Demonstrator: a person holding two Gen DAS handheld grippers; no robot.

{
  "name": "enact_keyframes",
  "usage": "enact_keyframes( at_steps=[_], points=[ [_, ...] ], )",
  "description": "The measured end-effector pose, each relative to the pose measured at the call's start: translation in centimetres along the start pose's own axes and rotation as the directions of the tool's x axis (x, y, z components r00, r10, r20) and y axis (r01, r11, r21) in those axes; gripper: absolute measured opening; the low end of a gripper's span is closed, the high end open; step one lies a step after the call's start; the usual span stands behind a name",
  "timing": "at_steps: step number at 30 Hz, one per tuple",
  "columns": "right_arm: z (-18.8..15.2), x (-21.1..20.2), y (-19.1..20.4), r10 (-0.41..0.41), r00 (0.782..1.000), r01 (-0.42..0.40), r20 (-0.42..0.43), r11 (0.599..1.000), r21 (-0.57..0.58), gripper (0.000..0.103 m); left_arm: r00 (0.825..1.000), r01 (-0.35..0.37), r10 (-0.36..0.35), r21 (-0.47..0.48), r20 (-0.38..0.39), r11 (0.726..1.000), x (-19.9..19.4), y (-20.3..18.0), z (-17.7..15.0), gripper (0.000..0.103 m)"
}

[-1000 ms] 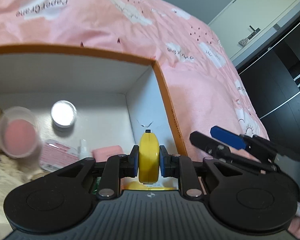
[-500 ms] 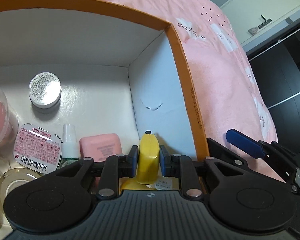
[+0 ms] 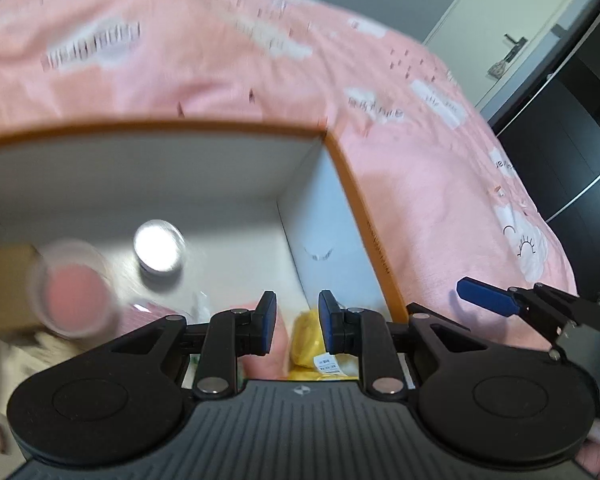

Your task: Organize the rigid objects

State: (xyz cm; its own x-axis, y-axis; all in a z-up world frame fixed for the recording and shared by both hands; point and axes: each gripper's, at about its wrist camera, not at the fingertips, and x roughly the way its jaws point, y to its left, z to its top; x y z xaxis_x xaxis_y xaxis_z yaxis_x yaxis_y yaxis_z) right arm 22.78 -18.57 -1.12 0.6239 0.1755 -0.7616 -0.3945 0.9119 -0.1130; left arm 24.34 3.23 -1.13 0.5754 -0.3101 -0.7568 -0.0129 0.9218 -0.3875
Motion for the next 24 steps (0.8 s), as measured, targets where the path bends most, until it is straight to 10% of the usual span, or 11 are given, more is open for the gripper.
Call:
enact_keyframes(
  at_steps=[6, 13, 24],
  points=[
    [0.4, -2.9, 0.1, 0.013, 0.998, -0.014, 0.057, 1.000, 0.022, 0.060, 0.973, -0.095, 0.066, 0.120, 0.223, 0.988, -7.3, -1.9, -0.5, 0.025],
    [1.1, -8.7, 1.7, 0.079, 0.980, -0.086, 0.182, 0.996, 0.031, 0.070, 0.870, -0.225, 0.127, 0.155, 0.476, 0.962, -14.8, -3.9, -3.0, 0.027],
    [-2.6, -14.8, 6.0, 0.156, 0.945, -0.183, 0.287, 0.981, 0.071, 0.082, 0.753, -0.439, 0.326, 0.067, 0.572, 0.896, -18.4, -3.5, -10.4, 0.078]
  ],
)
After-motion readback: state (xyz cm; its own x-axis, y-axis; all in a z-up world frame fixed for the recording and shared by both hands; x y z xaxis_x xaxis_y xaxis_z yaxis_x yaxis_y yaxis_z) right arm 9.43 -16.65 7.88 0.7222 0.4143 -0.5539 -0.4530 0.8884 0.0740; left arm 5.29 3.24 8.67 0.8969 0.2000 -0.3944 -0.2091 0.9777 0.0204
